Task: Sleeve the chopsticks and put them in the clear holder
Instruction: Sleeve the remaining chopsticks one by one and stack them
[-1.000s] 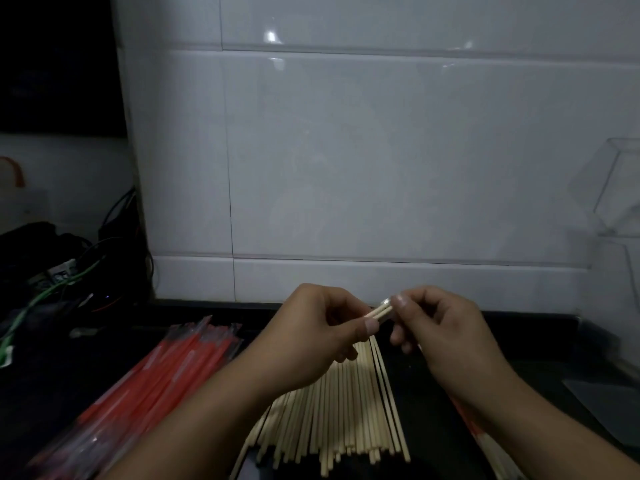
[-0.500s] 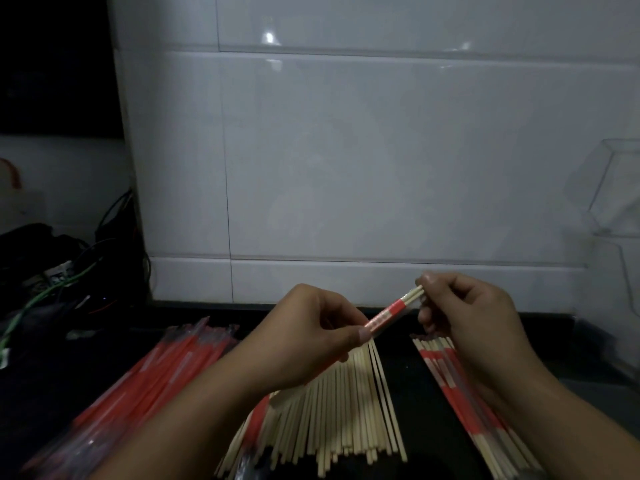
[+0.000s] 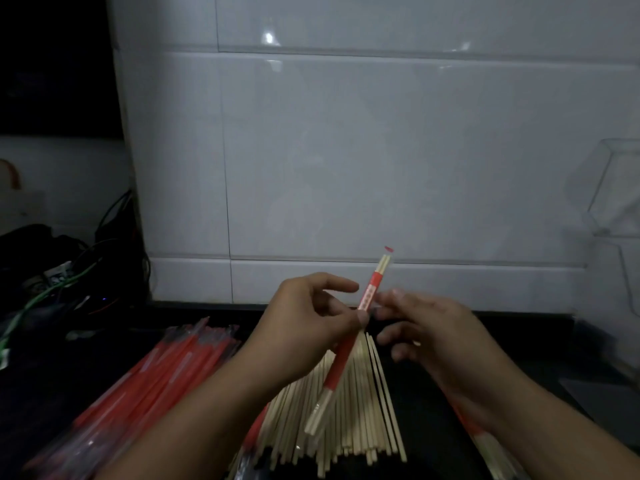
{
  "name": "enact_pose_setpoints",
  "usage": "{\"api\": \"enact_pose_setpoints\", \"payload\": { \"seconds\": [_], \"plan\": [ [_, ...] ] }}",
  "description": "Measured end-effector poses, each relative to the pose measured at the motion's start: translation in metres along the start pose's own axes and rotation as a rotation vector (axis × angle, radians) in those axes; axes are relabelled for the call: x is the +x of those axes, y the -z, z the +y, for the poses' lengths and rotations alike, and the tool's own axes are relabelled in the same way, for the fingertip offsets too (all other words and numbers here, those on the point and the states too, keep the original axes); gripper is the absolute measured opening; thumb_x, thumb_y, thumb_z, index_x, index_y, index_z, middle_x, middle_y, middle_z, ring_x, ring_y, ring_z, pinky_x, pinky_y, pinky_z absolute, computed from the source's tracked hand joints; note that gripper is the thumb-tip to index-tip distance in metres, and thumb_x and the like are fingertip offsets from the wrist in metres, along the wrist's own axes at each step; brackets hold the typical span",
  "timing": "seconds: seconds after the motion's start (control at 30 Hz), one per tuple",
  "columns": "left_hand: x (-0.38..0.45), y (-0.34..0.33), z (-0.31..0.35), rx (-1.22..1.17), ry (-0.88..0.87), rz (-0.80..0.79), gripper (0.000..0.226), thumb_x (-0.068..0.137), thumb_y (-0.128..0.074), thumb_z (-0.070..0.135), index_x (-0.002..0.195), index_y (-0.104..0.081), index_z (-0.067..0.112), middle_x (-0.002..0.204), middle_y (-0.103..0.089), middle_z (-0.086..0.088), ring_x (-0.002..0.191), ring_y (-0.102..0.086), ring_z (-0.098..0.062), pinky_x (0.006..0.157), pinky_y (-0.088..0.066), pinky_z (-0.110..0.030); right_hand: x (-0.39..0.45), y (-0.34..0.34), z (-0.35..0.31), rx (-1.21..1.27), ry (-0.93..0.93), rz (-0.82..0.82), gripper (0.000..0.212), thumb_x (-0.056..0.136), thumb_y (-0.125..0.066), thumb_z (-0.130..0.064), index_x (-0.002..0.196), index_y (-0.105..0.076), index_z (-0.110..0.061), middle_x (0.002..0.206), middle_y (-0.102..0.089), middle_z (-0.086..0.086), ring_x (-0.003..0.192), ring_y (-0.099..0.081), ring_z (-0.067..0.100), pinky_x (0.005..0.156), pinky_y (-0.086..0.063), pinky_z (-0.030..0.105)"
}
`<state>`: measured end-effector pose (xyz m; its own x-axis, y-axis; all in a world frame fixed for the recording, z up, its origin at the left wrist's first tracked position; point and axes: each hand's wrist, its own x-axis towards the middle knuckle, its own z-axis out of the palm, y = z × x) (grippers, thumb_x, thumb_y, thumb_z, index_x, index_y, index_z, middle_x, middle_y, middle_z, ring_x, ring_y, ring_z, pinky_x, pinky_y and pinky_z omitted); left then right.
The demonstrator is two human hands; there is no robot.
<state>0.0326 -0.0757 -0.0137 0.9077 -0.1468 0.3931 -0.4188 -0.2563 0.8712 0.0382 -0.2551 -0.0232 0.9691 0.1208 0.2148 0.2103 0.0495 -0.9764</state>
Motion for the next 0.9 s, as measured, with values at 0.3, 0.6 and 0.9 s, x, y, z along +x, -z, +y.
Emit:
{"api": "enact_pose_setpoints", "payload": {
  "seconds": [0.3, 0.6, 0.9],
  "plan": [
    [0.004, 0.002, -0.010, 0.231, -0.012, 0.045, 0.039, 0.088, -0.064, 0.048, 0.123, -0.058, 0.033, 0.082, -0.074, 0.003, 0.068, -0.069, -0.005, 0.068, -0.057, -0.029, 0.013, 0.021, 0.004, -0.127, 0.036, 0.214, 0.025, 0.092, -0.064, -0.019, 0.078, -0.074, -0.001, 0.057, -0.059, 0.015, 0.044, -0.046, 0.015, 0.040, -0.031, 0.022],
    [0.021, 0.048, -0.061, 1.121, 0.315, 0.024, 0.035, 0.089, -0.060, 0.050, 0.076, -0.055, 0.019, 0.074, -0.059, 0.004, 0.076, -0.061, -0.016, 0.064, -0.046, -0.025, 0.033, 0.082, 0.020, -0.982, -0.265, 0.082, 0.010, 0.079, -0.080, -0.023, 0.075, -0.078, -0.014, 0.073, -0.074, 0.007, 0.063, -0.065, 0.012, 0.059, -0.048, 0.023],
    [0.021, 0.047, -0.064, 1.197, 0.409, -0.108, 0.037, 0.090, -0.064, 0.045, 0.073, -0.042, 0.021, 0.072, -0.051, 0.004, 0.067, -0.051, -0.013, 0.058, -0.039, -0.025, 0.034, 0.075, 0.023, -1.168, -0.231, 0.166, 0.020, 0.076, -0.083, -0.026, 0.080, -0.065, -0.018, 0.081, -0.063, -0.003, 0.071, -0.060, 0.007, 0.056, -0.042, 0.021]
  ]
}}
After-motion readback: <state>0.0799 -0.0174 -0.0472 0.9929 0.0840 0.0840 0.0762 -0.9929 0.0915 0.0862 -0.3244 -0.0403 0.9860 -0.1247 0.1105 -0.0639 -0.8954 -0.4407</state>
